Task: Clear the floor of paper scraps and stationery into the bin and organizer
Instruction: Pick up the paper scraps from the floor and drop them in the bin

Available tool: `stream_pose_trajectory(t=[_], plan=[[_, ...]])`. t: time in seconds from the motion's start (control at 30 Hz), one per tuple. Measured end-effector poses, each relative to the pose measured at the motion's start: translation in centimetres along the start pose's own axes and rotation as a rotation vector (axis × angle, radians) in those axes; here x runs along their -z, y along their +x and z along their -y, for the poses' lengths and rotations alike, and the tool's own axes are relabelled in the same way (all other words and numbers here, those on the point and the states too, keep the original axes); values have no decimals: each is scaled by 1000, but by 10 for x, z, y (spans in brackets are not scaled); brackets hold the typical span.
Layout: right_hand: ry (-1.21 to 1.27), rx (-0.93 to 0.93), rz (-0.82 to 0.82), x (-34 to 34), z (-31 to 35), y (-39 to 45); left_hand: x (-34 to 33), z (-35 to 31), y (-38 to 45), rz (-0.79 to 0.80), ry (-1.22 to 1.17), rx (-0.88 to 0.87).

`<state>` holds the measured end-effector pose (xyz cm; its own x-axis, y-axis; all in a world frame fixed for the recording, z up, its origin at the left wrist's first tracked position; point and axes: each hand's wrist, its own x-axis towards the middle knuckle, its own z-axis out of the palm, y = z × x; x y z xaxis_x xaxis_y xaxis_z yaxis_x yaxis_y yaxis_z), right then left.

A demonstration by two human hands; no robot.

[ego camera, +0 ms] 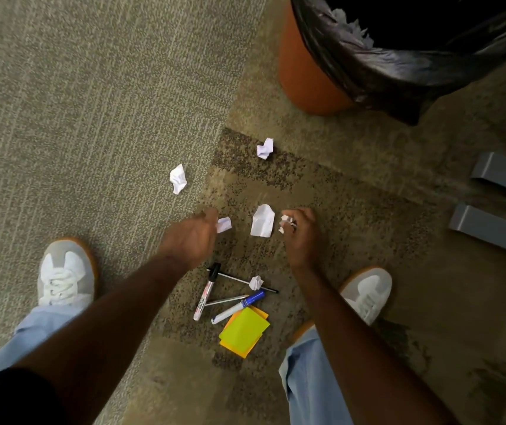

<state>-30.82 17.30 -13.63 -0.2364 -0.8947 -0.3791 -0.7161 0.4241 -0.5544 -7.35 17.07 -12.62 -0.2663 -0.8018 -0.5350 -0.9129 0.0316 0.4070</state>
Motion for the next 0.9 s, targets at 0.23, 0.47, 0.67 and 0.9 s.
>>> stream_pose_trajectory(t=[0.23,0.47,0.67,0.9], plan=[[-442,300,202,-29,15,-13,-18,-5,15,58,244,112],[-386,447,260,-30,4,5,-4,15,18,8,2,-77],[-69,90,34,-13,24,39,29,35,24,-157,-281,195],[-93,67,18,7,71,102,64,60,52,-293,-178,286]])
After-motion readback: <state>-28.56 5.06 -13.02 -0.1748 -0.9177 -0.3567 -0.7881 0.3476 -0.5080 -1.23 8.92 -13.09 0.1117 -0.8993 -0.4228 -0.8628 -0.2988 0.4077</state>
